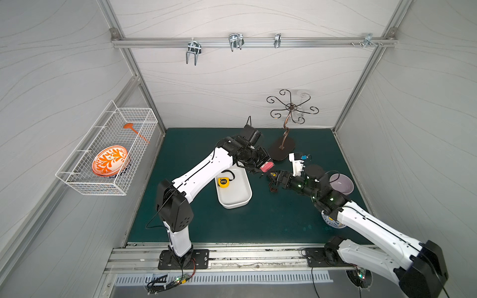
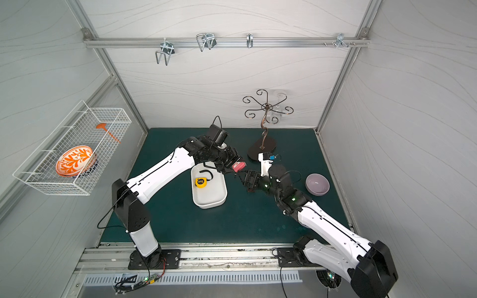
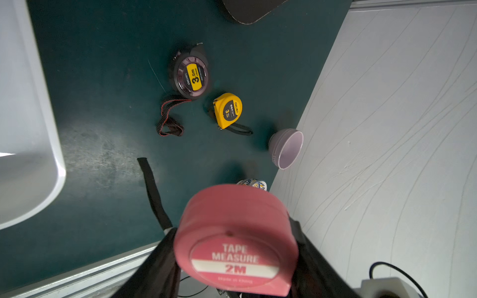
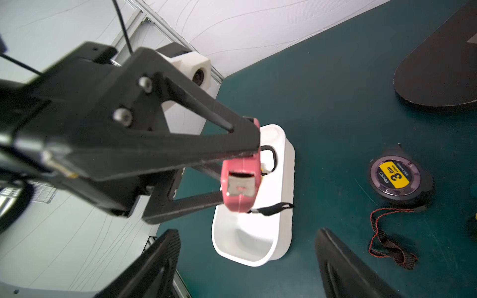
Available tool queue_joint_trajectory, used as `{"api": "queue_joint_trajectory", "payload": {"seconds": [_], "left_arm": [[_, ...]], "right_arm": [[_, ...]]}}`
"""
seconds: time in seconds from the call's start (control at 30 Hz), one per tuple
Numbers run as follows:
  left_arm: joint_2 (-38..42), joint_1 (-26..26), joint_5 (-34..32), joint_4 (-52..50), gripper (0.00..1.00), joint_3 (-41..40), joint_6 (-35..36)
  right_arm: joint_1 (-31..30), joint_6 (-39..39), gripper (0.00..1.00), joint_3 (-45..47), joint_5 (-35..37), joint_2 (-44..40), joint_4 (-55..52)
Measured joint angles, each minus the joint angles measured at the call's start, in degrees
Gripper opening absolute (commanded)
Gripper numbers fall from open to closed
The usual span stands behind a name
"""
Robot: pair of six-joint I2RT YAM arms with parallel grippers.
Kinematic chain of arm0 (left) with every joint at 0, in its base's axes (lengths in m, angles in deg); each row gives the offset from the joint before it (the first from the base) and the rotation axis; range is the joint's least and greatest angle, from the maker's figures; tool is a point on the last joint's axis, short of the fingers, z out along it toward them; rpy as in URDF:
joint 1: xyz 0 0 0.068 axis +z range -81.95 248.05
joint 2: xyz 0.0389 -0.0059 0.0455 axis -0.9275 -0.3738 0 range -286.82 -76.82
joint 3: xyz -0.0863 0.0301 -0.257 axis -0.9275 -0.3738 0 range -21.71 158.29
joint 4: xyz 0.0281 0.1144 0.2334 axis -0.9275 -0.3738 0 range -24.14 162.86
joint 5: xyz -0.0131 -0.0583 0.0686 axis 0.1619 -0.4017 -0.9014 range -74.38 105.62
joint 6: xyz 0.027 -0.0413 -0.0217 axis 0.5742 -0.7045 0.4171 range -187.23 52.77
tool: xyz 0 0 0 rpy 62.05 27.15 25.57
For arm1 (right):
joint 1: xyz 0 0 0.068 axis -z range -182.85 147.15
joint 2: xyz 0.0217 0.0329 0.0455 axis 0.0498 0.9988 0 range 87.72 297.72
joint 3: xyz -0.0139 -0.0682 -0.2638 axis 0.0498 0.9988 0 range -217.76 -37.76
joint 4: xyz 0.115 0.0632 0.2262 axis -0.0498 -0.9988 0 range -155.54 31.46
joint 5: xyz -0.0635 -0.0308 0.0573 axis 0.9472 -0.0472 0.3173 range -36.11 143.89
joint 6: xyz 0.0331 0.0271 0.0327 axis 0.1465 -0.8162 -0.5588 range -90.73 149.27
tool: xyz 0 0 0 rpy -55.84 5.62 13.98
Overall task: Take the tape measure out of the storage box
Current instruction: Place the tape measure at the center of the board.
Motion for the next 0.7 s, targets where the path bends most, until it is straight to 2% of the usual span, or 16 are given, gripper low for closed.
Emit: {"api": "queue_joint_trajectory", "payload": {"seconds": [0.3,0.7], "left_arm": [[0.0,-0.7,1.0,1.2,0.0,0.0,-2.8],[0.2,-1.3,2.1,3.4,0.0,-1.9,-4.2]], "right_arm": [[-0.2,0.3,0.64,-0.5,2.9,2.9,3.7],[-0.6,-1.6,0.21,-2.0,3.7,5.6,6.1]]}}
